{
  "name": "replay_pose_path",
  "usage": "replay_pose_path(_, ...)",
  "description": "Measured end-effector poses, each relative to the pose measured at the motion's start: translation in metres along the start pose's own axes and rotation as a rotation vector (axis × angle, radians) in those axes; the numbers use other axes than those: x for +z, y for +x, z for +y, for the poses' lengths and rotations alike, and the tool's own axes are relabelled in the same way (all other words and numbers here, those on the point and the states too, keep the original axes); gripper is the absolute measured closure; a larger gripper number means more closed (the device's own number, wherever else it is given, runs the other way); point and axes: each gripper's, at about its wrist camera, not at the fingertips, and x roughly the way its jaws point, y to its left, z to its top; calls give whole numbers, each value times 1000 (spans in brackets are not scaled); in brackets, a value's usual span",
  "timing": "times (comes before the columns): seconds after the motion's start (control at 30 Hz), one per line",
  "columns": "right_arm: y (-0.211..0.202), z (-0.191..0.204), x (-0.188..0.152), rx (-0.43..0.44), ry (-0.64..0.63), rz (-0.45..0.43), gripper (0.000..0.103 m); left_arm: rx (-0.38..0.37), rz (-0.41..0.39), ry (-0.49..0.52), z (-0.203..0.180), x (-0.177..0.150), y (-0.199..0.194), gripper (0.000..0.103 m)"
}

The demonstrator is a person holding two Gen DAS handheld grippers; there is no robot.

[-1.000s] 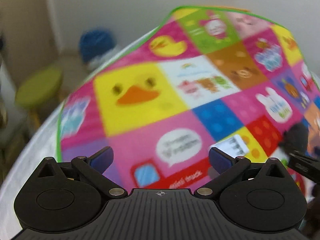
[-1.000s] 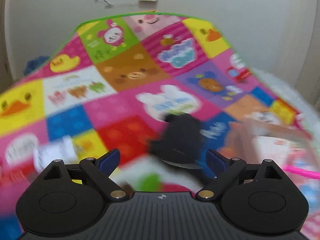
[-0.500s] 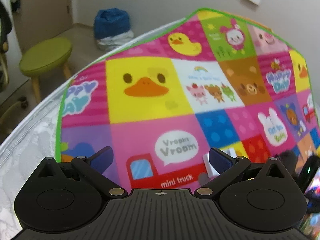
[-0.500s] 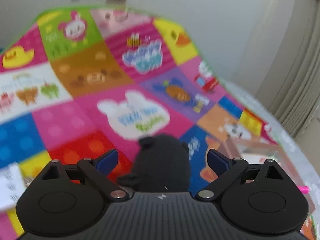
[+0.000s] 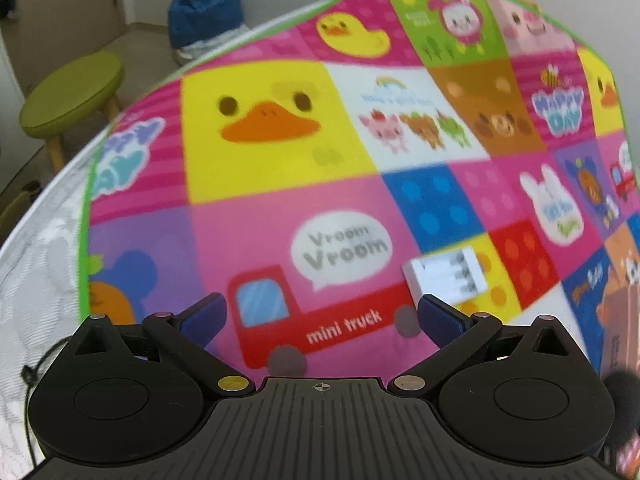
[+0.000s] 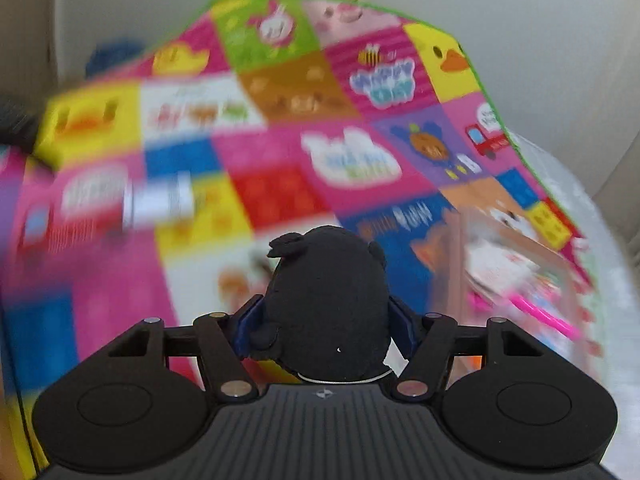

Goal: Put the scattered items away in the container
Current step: 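Grasp the white battery charger with left tool while right tool holds plush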

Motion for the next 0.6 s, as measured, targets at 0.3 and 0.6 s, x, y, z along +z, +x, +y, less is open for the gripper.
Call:
replay_pose_path(0.3,23,57,-43,-53,-273,56,30,-56,9,168,-33,-19,-1,0)
replay_pose_path(0.6,-6,77,-18,216,-106,-2,9,-54,40,208,-33,-26,3,0)
